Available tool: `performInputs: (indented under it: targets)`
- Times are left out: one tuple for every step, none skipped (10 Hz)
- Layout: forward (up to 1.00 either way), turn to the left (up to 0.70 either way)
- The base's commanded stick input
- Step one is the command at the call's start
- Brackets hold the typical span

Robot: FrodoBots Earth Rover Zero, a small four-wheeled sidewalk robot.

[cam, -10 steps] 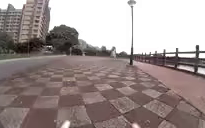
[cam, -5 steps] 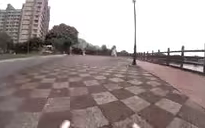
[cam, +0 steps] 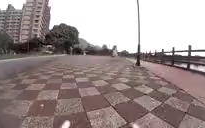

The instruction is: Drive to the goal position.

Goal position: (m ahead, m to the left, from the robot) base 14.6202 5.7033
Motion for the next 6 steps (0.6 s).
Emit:
performInputs:
  targets:
    - [1.00, 0.02]
    - [1.00, 0.00]
    - [1.00, 0.00]
    - [1.00, 0.00]
    - [1.00, 0.00]
    - [1.00, 0.00]
